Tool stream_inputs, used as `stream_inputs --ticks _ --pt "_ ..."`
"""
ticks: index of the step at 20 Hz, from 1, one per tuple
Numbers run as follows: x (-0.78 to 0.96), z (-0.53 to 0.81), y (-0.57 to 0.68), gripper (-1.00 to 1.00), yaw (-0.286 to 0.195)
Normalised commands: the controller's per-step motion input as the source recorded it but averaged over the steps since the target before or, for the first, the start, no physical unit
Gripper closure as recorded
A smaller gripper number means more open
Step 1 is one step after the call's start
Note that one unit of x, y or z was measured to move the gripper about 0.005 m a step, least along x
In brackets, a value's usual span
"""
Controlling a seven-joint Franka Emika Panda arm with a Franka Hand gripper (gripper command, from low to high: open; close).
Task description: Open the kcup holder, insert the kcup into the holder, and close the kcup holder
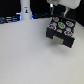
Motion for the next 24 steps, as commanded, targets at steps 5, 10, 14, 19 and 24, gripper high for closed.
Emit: stream_inputs --ticks 5,10,14,19,24 --pt "0.32 0.08 -0.15 -1.0 -0.003" --pt "0.21 0.03 -0.1 -1.0 0.009" --pt "0.58 -0.01 -0.22 -1.0 0.035" --pt "0.36 0.06 -0.11 -1.0 0.024" --pt "0.55 0.38 -0.05 -1.0 0.052"
